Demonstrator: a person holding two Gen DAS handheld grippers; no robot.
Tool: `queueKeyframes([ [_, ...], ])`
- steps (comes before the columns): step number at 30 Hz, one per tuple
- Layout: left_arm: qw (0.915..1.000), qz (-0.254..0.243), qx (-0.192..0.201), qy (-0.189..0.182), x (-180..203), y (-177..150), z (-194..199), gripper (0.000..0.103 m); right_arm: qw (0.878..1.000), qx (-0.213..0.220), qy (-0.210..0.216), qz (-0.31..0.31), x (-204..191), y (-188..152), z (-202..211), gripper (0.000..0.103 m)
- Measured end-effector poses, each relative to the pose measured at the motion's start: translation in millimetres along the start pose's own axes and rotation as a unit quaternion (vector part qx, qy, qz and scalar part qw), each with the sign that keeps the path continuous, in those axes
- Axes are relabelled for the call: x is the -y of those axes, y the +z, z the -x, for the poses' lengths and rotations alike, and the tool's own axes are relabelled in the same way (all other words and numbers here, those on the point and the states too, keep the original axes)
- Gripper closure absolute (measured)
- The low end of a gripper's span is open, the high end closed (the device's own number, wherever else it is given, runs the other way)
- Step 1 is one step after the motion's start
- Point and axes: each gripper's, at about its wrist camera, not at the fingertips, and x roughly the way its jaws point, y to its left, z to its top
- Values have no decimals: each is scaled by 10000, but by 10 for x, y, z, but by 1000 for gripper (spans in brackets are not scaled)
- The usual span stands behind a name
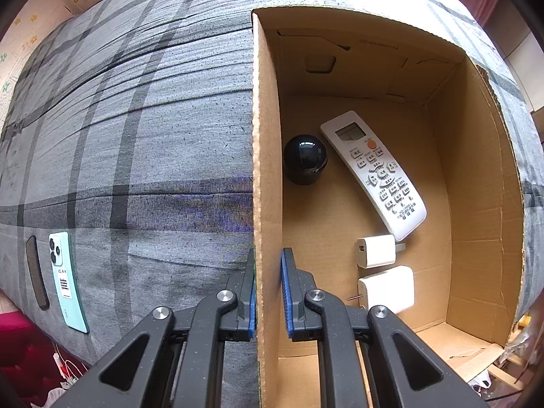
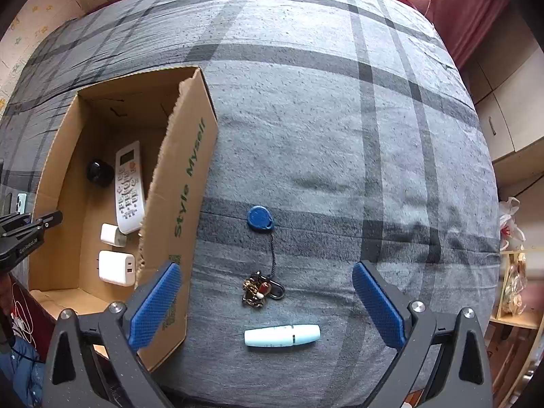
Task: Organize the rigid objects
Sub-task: 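Move the right gripper out toward the blue key fob and tube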
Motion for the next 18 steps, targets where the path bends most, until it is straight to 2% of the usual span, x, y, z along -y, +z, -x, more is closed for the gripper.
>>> queueKeyframes([
  [18, 10000, -70, -2, 41, 21, 1, -2, 91, 9985, -540, 99, 11, 205, -610, -532, 0],
])
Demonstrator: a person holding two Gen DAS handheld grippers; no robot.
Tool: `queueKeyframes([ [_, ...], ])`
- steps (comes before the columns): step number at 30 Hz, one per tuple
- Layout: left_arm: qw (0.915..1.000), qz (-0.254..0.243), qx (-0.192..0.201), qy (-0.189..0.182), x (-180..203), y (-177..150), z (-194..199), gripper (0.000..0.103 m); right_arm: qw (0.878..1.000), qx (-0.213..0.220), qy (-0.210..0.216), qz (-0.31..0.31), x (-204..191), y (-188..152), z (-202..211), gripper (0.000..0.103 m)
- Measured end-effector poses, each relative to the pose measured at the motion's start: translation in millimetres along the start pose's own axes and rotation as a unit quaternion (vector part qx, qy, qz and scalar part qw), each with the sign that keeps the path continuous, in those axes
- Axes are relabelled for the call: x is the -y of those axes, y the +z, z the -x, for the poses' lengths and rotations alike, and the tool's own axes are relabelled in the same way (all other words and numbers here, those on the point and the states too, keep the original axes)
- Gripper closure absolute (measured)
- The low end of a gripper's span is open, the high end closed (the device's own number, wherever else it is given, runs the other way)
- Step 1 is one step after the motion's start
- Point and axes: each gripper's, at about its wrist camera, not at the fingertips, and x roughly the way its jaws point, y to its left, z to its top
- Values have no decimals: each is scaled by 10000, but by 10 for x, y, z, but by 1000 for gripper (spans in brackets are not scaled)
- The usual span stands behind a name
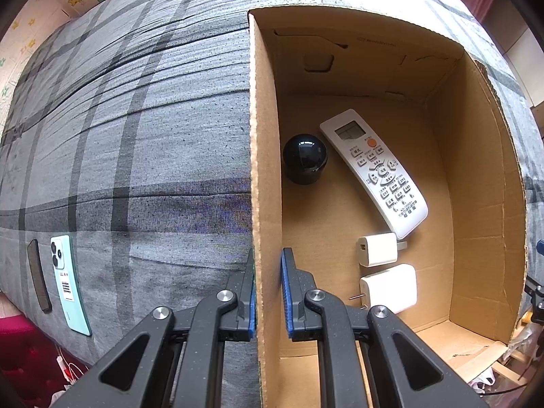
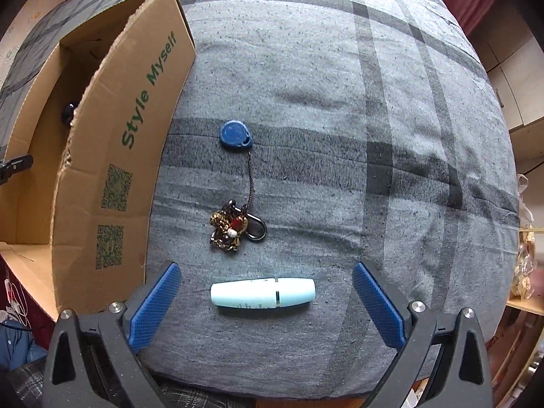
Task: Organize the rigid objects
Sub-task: 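Move the right gripper out toward the blue key fob and tube, then grasp the light-blue tube with the right gripper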
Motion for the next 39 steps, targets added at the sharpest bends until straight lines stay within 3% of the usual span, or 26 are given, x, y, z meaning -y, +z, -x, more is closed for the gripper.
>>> queueKeyframes([
  [25, 10000, -27, -3, 40, 26, -1, 10, 91, 9969, -721, 257, -153, 38, -504, -604, 0],
  [28, 10000, -28, -4, 42, 26, 0, 9, 91, 9965, -778, 259, -182, 33, -497, -615, 3],
  [29, 10000, -24, -7, 44, 23, 0, 8, 91, 9964, -795, 245, -176, 63, -475, -638, 11],
  [30, 10000, -17, -11, 44, 20, 1, 7, 91, 9963, -820, 218, -163, 51, -471, -642, 12],
  [39, 10000, -20, -14, 39, 15, 4, 8, 91, 9967, -768, 141, -217, 55, -228, -538, 12],
])
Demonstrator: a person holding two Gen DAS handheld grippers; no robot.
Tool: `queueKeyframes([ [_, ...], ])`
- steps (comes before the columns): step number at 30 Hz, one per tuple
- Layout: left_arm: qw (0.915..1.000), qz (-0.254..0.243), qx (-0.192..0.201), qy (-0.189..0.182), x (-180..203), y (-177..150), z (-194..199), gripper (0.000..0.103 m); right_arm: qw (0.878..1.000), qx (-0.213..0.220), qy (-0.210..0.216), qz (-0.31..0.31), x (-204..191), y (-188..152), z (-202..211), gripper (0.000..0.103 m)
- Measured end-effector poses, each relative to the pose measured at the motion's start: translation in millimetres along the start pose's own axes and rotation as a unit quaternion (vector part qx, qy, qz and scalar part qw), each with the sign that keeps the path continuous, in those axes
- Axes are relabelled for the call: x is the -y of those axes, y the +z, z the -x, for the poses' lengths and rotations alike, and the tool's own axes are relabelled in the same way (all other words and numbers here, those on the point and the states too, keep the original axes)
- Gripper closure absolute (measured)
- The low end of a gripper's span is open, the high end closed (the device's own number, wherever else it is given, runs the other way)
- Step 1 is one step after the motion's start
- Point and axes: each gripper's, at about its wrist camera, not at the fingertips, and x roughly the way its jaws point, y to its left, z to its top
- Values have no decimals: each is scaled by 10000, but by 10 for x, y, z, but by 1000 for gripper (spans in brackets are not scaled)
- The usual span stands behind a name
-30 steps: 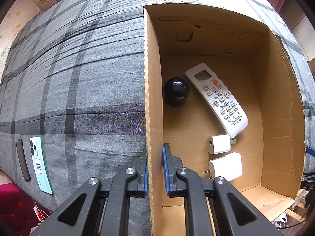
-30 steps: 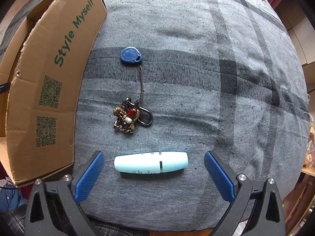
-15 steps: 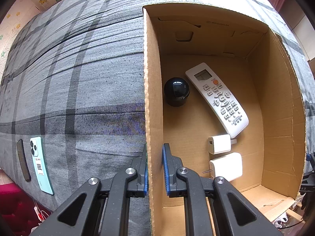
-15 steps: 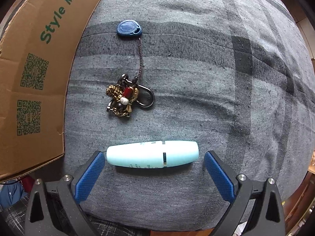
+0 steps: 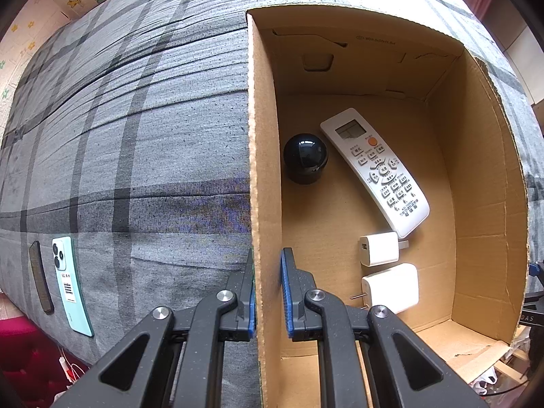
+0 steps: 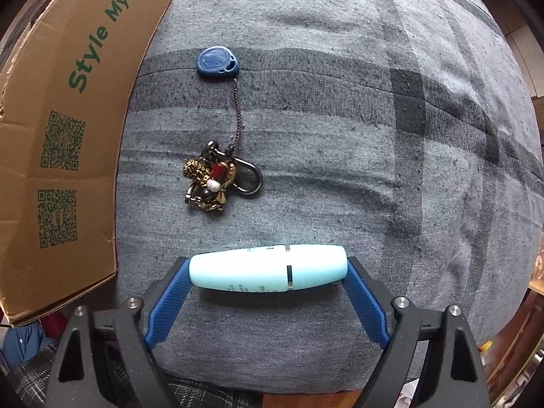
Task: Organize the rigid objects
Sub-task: 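Grasp the light-blue tube with the right gripper, then carry the light-blue tube over the box with the right gripper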
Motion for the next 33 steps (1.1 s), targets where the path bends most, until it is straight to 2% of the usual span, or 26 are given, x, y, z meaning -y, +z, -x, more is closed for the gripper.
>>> queueKeyframes([
  [15, 10000, -12, -11, -1, 3, 12, -12, 91, 9981, 613, 7, -30, -58, 360, 633, 12],
  [33, 10000, -34, -2, -8, 33, 25, 5, 91, 9914, 1258, 177, 317, -463, 640, 1200, 12],
])
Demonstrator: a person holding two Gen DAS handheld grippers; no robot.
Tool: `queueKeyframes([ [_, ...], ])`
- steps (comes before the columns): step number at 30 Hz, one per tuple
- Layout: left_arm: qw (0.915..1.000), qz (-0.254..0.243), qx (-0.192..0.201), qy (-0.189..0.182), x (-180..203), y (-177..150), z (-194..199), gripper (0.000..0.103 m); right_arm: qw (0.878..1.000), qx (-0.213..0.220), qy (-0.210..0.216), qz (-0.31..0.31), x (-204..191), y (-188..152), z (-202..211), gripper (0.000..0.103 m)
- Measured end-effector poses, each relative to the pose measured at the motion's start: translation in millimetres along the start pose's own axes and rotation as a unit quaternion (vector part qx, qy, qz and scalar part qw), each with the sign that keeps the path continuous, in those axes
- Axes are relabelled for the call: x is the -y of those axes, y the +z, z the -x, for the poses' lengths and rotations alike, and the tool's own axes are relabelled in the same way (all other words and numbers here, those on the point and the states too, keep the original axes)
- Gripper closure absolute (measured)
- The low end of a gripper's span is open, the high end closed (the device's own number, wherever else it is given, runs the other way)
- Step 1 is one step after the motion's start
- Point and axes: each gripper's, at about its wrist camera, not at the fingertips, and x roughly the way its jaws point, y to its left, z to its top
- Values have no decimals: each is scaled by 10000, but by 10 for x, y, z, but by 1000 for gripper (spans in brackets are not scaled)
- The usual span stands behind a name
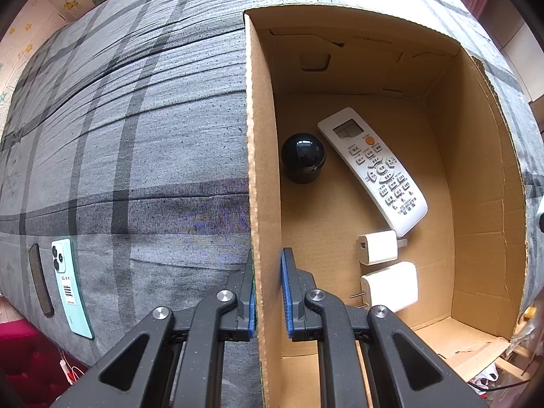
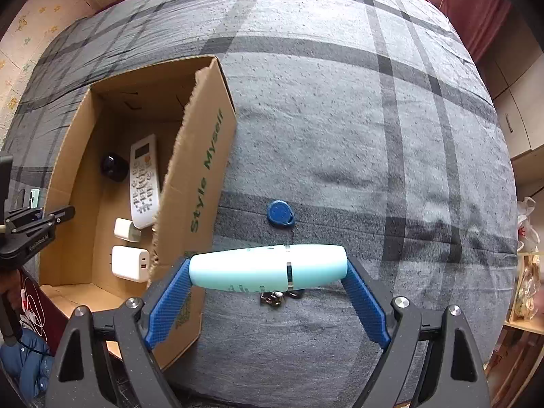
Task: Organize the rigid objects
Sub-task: 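Carry the light-blue tube over the box with the right gripper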
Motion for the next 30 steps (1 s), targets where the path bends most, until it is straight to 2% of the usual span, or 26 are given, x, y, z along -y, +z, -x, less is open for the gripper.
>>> queueKeyframes([
  [15, 10000, 38, 1, -57, -33, -6, -12, 91, 9967, 435, 351, 592, -578, 397, 260, 12],
  [30, 9999, 89, -1, -87, -52, -1, -26, 91, 9921, 286, 479, 1126, -1051, 659, -9, 12],
])
